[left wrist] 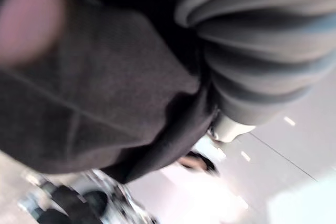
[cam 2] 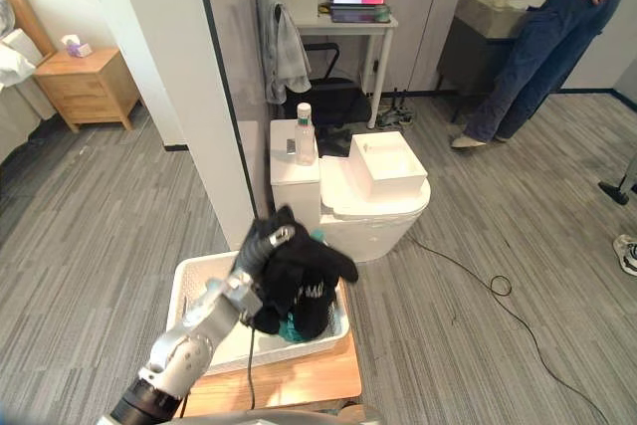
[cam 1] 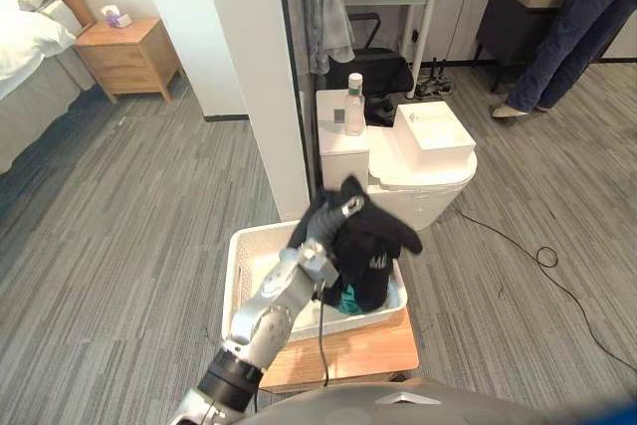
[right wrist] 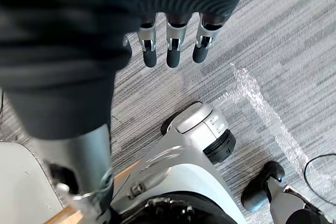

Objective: Tidy the bed and pick cloth on bed and put in laundry

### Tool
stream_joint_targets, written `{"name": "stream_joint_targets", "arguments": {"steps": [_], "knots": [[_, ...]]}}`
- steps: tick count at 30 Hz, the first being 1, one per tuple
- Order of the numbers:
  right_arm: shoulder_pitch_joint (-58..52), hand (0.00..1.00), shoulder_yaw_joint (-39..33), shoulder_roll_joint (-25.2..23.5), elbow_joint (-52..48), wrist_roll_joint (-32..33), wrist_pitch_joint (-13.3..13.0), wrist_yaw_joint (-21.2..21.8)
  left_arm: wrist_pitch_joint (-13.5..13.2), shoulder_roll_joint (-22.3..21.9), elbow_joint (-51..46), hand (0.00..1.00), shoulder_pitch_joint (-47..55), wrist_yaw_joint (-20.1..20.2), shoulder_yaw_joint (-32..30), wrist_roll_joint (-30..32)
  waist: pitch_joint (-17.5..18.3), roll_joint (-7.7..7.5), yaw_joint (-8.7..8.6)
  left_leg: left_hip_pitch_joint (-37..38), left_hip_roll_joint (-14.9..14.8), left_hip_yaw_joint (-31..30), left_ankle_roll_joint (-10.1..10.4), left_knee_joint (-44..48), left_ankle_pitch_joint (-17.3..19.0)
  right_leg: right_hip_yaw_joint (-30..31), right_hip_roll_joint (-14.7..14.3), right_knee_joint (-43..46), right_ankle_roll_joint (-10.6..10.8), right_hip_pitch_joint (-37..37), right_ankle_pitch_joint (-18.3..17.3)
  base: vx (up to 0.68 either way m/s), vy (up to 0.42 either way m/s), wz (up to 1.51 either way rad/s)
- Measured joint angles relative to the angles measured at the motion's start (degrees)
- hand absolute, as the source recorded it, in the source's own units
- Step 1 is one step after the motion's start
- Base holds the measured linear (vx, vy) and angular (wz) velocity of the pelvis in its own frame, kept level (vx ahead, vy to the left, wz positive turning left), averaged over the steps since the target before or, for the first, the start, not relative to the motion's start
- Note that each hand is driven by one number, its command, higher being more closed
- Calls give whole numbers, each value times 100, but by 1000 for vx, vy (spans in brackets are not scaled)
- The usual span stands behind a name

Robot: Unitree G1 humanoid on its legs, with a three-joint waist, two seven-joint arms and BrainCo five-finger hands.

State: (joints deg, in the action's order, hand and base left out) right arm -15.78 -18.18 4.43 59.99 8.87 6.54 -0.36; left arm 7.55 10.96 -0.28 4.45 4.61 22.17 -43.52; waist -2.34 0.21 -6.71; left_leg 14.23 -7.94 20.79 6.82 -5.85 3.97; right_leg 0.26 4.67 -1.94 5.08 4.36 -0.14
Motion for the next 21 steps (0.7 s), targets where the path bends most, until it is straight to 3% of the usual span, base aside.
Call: {"name": "stream_joint_targets", "arguments": {"steps": [4,10,16,21], "knots": [[21,0,111,13,-46,38,-2,-28,-15,165,55,100,175,-88,-29,75,-6,-15,22,-81,10,-120,-12,17,-9,-116,32,-15,6,-7,-11,30,-22,16],[43,0,315,49,-59,110,-28,-36,-319,218,404,100,244,-445,-104,616,-9,-55,5,-135,0,-239,-11,27,-9,-270,39,-102,9,17,-6,34,-19,9],[39,0,445,113,-81,103,-66,-29,-557,252,1034,100,94,-912,-273,1640,-61,-6,-21,-146,-6,-225,-10,28,-12,-271,38,-108,9,5,-5,-28,-29,-1],[14,0,541,121,-232,100,-62,-17,-581,260,1791,100,-131,-1250,-556,2583,-93,-25,-30,-276,-2,-199,-11,27,-30,-266,40,-113,13,-110,8,-44,-33,-2]]}}
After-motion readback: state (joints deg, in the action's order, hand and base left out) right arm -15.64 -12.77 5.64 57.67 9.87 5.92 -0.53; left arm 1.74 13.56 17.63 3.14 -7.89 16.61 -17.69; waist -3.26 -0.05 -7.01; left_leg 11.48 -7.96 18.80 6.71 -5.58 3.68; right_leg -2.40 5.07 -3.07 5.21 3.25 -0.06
